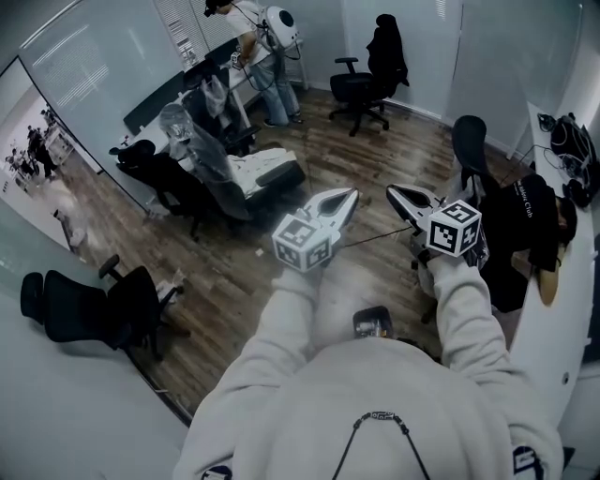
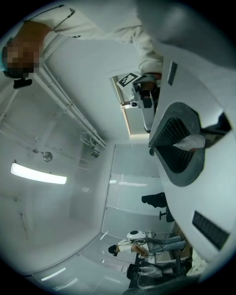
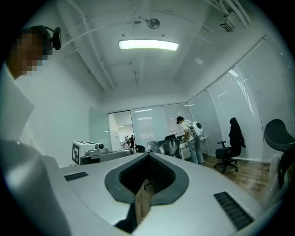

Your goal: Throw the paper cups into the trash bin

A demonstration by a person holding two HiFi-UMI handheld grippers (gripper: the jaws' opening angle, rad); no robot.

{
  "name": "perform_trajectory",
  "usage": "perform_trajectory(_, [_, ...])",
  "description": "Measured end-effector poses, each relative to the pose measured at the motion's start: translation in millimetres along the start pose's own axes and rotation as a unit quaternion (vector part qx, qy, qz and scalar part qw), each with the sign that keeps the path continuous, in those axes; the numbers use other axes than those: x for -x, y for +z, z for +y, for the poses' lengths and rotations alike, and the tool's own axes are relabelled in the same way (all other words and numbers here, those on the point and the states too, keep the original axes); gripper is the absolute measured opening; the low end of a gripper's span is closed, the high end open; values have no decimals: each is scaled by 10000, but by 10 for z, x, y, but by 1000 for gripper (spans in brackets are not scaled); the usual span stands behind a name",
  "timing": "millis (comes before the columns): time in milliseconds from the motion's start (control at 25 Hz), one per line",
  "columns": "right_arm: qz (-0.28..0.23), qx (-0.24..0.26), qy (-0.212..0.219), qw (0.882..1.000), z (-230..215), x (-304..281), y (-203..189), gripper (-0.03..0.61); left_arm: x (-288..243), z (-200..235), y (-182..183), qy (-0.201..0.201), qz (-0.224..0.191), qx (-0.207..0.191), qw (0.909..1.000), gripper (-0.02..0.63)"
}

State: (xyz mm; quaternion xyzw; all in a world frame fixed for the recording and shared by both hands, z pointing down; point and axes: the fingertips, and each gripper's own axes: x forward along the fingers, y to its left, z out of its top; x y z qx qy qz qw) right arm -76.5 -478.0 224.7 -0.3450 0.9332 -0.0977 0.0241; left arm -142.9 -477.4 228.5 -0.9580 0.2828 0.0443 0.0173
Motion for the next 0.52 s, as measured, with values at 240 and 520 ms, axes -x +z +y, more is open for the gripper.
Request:
perform_trajectory(240, [-31, 55, 31, 10000, 81, 23, 43, 18, -28, -165, 59, -247, -112, 192, 9994, -6])
perform_trajectory(520, [65, 258, 90, 9996, 44, 109, 86, 18, -194, -212, 79, -217, 78, -137, 9996, -6])
